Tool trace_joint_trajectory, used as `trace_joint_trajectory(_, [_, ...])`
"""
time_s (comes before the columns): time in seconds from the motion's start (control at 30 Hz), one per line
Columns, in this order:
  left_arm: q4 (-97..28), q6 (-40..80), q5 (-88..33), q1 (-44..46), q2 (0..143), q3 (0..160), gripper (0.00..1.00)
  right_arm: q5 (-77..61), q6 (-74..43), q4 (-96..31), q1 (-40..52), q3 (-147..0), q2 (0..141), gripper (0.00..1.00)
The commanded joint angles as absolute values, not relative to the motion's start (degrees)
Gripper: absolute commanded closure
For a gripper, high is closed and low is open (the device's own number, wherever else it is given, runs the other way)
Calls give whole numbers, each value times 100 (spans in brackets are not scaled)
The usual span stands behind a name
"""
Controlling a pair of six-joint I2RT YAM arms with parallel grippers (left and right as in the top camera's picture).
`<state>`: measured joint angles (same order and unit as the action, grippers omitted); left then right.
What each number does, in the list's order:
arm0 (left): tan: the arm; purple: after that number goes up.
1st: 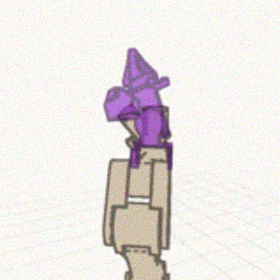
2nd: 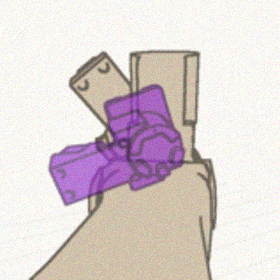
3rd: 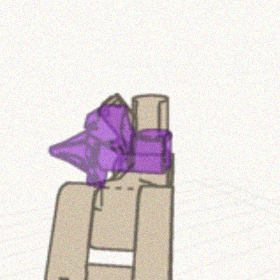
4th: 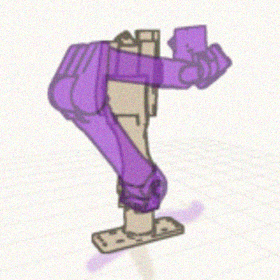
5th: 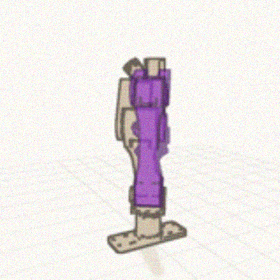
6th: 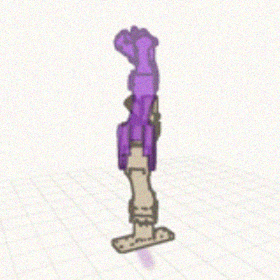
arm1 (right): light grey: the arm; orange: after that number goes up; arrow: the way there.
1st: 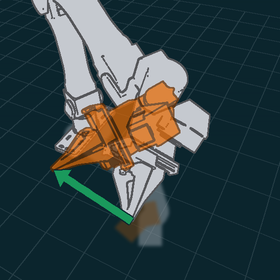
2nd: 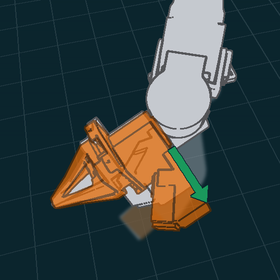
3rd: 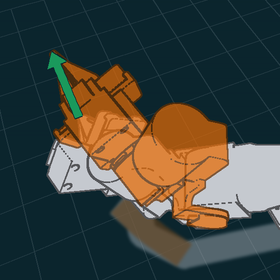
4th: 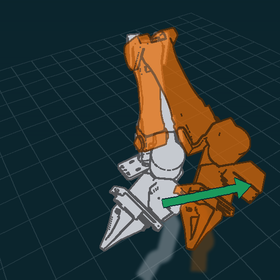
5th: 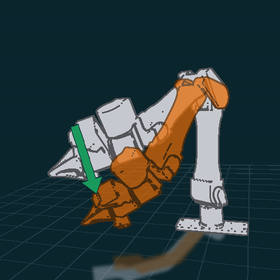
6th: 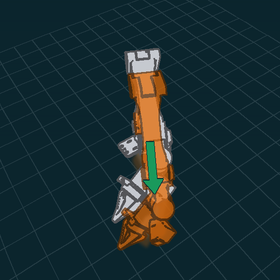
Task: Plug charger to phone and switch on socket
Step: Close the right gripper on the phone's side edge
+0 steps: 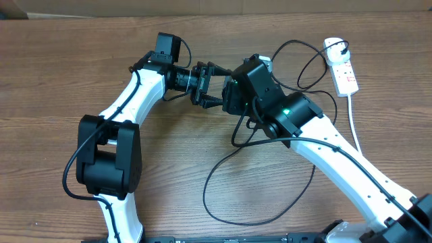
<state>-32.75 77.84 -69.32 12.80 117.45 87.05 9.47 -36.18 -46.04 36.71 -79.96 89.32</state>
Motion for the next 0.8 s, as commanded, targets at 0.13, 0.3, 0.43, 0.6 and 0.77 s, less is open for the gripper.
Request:
trace_joint_trajectory(0.13, [-3242,7780,-7072,1326,11764,8871,47,1048,-3625,-4545,3667,-8123,9050,53])
trace_joint_trajectory(0.3, [-3227,7728,-7072,1328,11764,8871,47,1050,-3586,-4550,3667,-8123,9052,55])
trace_joint_trajectory(0.43, [-3229,7520,-7067,1326,11764,8871,48,1048,-3559,-4580,3669,-8123,9052,58])
trace_joint_trajectory(0.6, [-3229,7474,-7063,1328,11764,8871,48,1048,-3562,-4589,3669,-8123,9052,65])
trace_joint_trajectory(0.77, [-3227,7474,-7050,1343,11764,8871,47,1050,-3562,-4567,3669,-8123,9056,65])
